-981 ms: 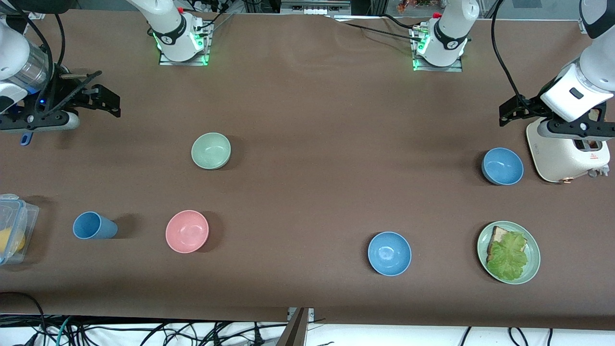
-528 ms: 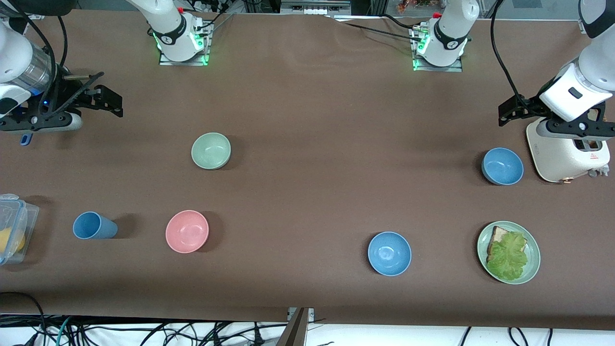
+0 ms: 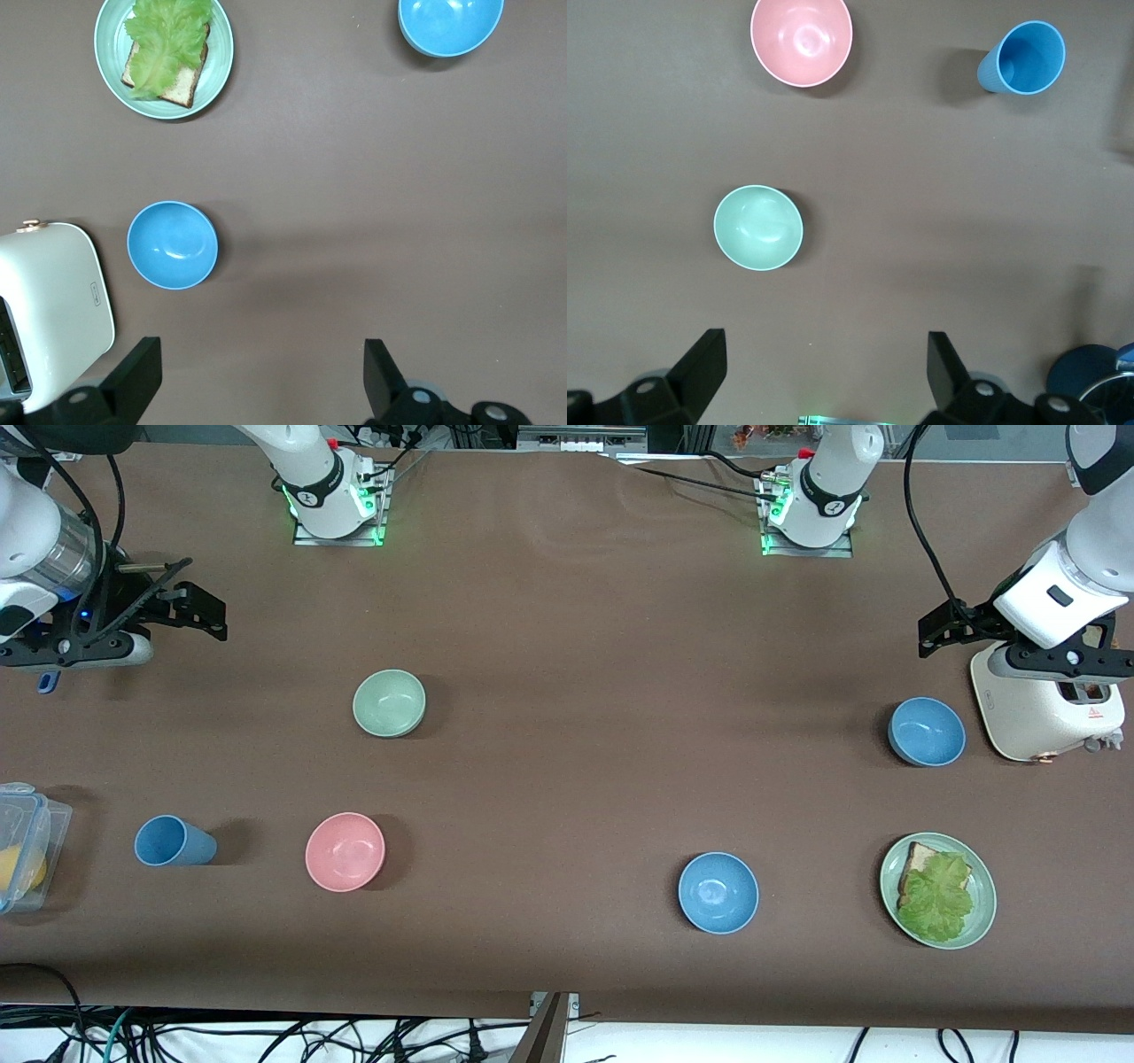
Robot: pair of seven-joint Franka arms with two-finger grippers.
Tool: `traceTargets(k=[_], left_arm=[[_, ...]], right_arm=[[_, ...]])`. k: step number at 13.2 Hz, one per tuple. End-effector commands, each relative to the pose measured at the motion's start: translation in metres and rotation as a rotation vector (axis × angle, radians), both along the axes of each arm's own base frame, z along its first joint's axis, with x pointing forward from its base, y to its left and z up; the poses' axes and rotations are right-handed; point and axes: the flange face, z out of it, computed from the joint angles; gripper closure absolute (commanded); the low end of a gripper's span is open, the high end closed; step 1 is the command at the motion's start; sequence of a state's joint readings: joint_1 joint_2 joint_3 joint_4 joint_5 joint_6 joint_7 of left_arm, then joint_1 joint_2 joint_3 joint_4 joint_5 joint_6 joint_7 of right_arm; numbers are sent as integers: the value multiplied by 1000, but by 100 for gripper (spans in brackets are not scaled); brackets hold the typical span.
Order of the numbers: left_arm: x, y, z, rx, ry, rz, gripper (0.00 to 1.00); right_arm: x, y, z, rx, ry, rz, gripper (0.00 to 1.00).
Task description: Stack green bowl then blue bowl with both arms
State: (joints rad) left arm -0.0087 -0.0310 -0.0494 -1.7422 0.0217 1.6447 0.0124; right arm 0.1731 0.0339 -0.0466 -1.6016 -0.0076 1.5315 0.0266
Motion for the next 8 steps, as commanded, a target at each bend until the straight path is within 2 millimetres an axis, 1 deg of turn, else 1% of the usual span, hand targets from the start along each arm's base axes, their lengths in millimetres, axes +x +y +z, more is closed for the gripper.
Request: traceTargets(k=[1, 3, 4, 5, 8], left_arm=[[3, -2, 7, -8, 4, 8, 0], [3, -1, 7, -8, 4, 9, 0], [3, -1, 6, -8, 6, 8, 0], [3, -1, 6, -8, 6, 8, 0], [3, 0, 6, -8, 6, 9, 0]], right_arm=[[-7, -2, -9, 17, 12, 1, 0], [-7, -2, -23, 18, 10, 1, 0], [-6, 0, -34, 17, 13, 1, 0], [-6, -1, -49, 18, 18, -3, 0], [-10, 2, -105, 16, 30, 2, 0]])
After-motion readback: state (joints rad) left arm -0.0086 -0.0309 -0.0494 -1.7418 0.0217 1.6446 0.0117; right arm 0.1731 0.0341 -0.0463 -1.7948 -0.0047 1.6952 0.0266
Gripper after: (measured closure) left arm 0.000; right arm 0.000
